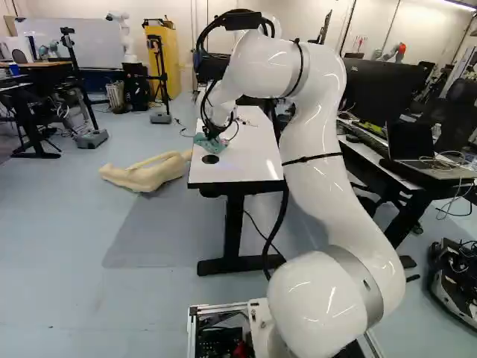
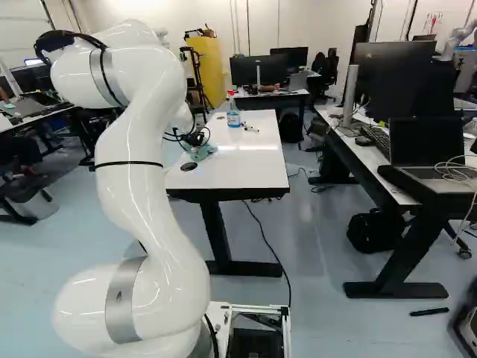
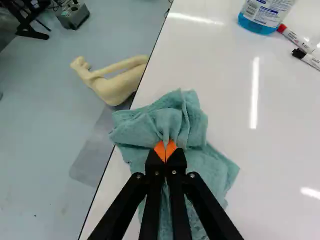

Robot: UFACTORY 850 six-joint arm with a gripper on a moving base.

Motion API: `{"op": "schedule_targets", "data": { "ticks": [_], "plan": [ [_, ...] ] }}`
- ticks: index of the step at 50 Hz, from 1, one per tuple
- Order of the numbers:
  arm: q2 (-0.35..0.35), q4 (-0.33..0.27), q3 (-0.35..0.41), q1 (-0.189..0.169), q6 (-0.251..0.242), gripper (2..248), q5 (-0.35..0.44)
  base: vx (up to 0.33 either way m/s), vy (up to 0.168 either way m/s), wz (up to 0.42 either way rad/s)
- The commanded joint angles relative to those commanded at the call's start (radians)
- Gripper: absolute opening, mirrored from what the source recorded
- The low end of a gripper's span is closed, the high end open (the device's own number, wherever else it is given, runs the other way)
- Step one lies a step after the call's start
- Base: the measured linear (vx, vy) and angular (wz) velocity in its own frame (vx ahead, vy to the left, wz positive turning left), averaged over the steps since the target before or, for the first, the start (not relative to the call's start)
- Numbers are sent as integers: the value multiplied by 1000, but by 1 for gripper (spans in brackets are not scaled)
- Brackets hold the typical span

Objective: Clean the table with the green towel

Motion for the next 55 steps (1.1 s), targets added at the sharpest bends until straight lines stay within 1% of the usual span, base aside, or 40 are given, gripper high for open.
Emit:
{"op": "schedule_targets", "data": {
  "ticks": [10,24,36,55],
  "plan": [
    [26,0,37,16,0,21,0,0,0,0],
    [85,0,118,20,0,21,0,0,0,0],
    [133,0,184,8,0,21,0,0,0,0],
    [204,0,280,-24,0,21,0,0,0,0]
  ]
}}
